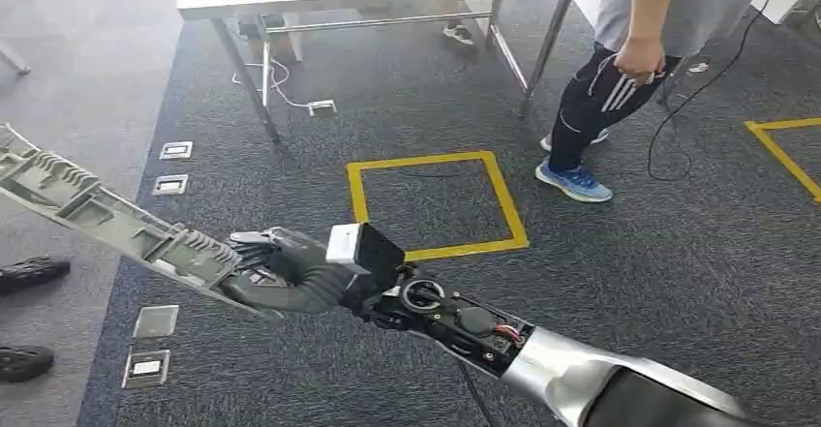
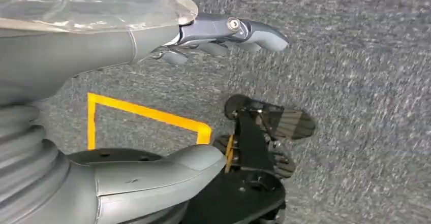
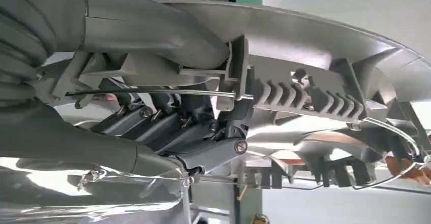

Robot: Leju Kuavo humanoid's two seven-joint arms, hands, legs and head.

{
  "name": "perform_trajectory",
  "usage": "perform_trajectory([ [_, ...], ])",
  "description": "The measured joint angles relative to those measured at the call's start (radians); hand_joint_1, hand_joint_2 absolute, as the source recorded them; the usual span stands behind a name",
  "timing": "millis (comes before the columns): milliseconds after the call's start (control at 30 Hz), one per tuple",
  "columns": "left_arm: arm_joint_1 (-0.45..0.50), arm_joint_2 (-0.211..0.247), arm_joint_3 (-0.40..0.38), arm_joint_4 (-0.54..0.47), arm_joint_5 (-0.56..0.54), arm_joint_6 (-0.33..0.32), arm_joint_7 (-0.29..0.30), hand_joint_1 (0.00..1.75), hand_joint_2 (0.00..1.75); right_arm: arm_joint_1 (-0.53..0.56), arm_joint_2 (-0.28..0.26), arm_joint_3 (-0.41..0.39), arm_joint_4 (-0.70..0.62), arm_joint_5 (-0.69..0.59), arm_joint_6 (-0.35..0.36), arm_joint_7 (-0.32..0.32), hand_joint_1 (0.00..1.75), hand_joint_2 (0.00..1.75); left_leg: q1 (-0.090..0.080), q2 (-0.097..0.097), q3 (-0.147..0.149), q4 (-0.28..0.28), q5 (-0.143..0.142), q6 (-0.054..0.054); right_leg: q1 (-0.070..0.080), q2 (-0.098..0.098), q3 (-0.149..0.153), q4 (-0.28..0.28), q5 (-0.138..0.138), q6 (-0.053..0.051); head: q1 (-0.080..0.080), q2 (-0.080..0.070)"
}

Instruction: Take the parts from the cabinet and place them on the table.

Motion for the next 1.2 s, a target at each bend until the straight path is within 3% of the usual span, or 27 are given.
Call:
perform_trajectory([
  [167,-0.003,0.0,0.0,0.0,0.0,0.0,0.002,0.0,1.75,-0.006,0.0,-0.001,0.001,-0.003,0.0,0.003,1.75,1.75,0.001,0.0,0.001,-0.002,0.008,-0.002,0.002,-0.001,0.0,0.001,0.005,-0.007,0.0,0.0],
  [233,-0.008,0.002,-0.001,0.0,-0.001,0.0,0.002,0.0,1.75,-0.011,0.005,-0.004,0.001,-0.017,-0.002,0.011,1.75,1.75,-0.003,0.002,0.008,-0.019,0.016,0.019,-0.002,0.002,0.007,-0.019,0.017,0.009,0.0,0.0],
  [267,-0.011,-0.004,-0.002,-0.001,-0.003,-0.002,0.003,0.0,1.75,-0.01,0.008,-0.008,0.001,-0.025,-0.003,0.017,1.75,1.75,0.013,0.007,0.029,-0.058,0.032,0.022,0.009,-0.001,0.006,-0.005,0.006,0.011,0.0,0.0],
  [300,-0.012,-0.003,-0.002,-0.001,-0.003,-0.003,0.006,0.0,1.75,-0.011,0.008,-0.008,0.003,-0.033,-0.005,0.021,1.75,1.75,0.01,0.013,0.044,-0.075,0.037,0.022,0.014,-0.001,-0.008,0.03,-0.008,0.017,0.002,0.0],
  [400,-0.013,-0.004,-0.003,-0.001,-0.003,-0.003,0.013,0.0,1.75,-0.018,0.008,-0.008,0.006,-0.042,-0.005,0.022,1.75,1.75,0.015,0.022,0.051,-0.078,0.037,0.02,-0.009,-0.002,-0.126,0.26,-0.104,0.027,0.003,0.0],
  [433,-0.013,-0.004,-0.003,-0.001,-0.003,-0.003,0.015,0.0,1.75,-0.017,0.008,-0.008,0.008,-0.042,-0.005,0.021,1.75,1.75,0.017,0.024,0.051,-0.074,0.034,0.016,-0.016,-0.003,-0.151,0.299,-0.11,0.03,0.003,0.0],
  [467,-0.013,-0.004,-0.003,-0.001,-0.003,-0.003,0.016,0.0,1.75,-0.015,0.008,-0.008,0.01,-0.042,-0.005,0.021,1.75,1.75,0.02,0.024,0.05,-0.069,0.03,0.011,-0.022,-0.004,-0.155,0.296,-0.096,0.035,0.002,0.0],
  [500,-0.014,-0.005,-0.003,-0.001,-0.003,-0.003,0.016,0.0,1.75,-0.014,0.008,-0.008,0.012,-0.042,-0.006,0.021,1.75,1.75,0.025,0.024,0.05,-0.06,0.024,0.003,-0.029,-0.005,-0.137,0.244,-0.055,0.042,0.003,0.0],
  [567,-0.013,-0.006,-0.003,-0.001,-0.002,-0.003,0.016,0.0,1.75,-0.015,0.008,-0.008,0.016,-0.042,-0.006,0.021,1.75,1.75,0.038,0.022,0.048,-0.029,0.003,-0.016,-0.044,-0.01,-0.047,0.053,0.053,0.06,0.002,0.0],
  [600,-0.013,-0.002,-0.003,-0.001,-0.001,0.0,0.016,0.0,1.75,-0.015,0.008,-0.008,0.016,-0.042,-0.006,0.018,1.75,1.75,0.037,0.022,0.04,-0.018,-0.006,-0.028,-0.04,-0.004,-0.037,0.03,0.022,0.069,0.003,0.0],
  [667,-0.019,0.0,-0.003,-0.002,0.0,0.0,0.016,0.0,1.75,-0.016,0.011,-0.009,0.017,-0.041,-0.006,0.013,1.75,1.75,0.032,0.02,0.022,0.003,-0.013,-0.038,-0.043,0.006,-0.046,0.035,0.029,0.031,0.0,0.0],
  [733,-0.018,0.0,-0.003,-0.002,0.0,0.0,0.017,0.0,1.75,-0.015,0.011,-0.009,0.018,-0.041,-0.006,0.012,1.75,1.75,0.032,0.018,0.02,0.003,-0.006,-0.014,-0.04,0.007,-0.052,0.035,0.031,0.03,-0.006,0.0],
  [767,-0.019,-0.001,-0.003,-0.002,0.0,0.0,0.017,0.0,1.75,-0.015,0.011,-0.009,0.018,-0.041,-0.008,0.013,1.75,1.75,0.032,0.019,0.02,0.0,-0.003,-0.009,-0.039,0.008,-0.054,0.035,0.032,0.028,-0.006,0.0],
  [867,-0.019,0.0,-0.003,-0.002,0.0,0.0,0.017,0.0,1.75,-0.015,0.011,-0.009,0.019,-0.041,-0.011,0.012,1.75,1.75,0.032,0.019,0.021,-0.006,0.003,-0.002,-0.036,0.011,-0.056,0.036,0.031,0.026,-0.007,0.0],
  [967,-0.019,0.0,-0.003,-0.002,0.0,0.0,0.017,0.0,1.75,-0.015,0.011,-0.009,0.019,-0.041,-0.012,0.012,1.75,1.75,0.033,0.019,0.024,-0.014,0.003,-0.002,-0.032,0.01,-0.056,0.036,0.029,0.016,-0.007,0.0],
  [1033,-0.019,0.0,-0.004,-0.002,0.0,0.0,0.017,0.0,1.75,-0.015,0.011,-0.009,0.019,-0.041,-0.013,0.012,1.75,1.75,0.035,0.019,0.024,-0.016,0.003,-0.007,-0.029,0.01,-0.056,0.036,0.028,0.015,-0.007,0.0],
  [1067,-0.019,0.0,-0.004,-0.002,0.0,0.0,0.017,0.0,1.75,-0.015,0.011,-0.009,0.019,-0.041,-0.013,0.013,1.75,1.75,0.035,0.019,0.024,-0.016,0.002,-0.015,-0.028,0.01,-0.056,0.037,0.029,0.013,-0.007,0.0],
  [1133,-0.019,0.0,-0.005,-0.002,0.0,0.0,0.017,0.0,1.75,-0.015,0.011,-0.009,0.018,-0.041,-0.015,0.013,1.75,1.75,0.038,0.019,0.024,-0.019,0.001,-0.047,-0.028,0.01,-0.057,0.037,0.028,0.011,-0.007,0.0],
  [1200,-0.019,-0.001,-0.008,-0.002,0.0,0.0,0.017,0.0,1.75,-0.015,0.011,-0.009,0.018,-0.041,-0.015,0.013,1.75,1.75,0.038,0.019,0.023,-0.019,0.001,-0.053,-0.028,0.009,-0.057,0.037,0.029,0.01,-0.007,0.0],
])
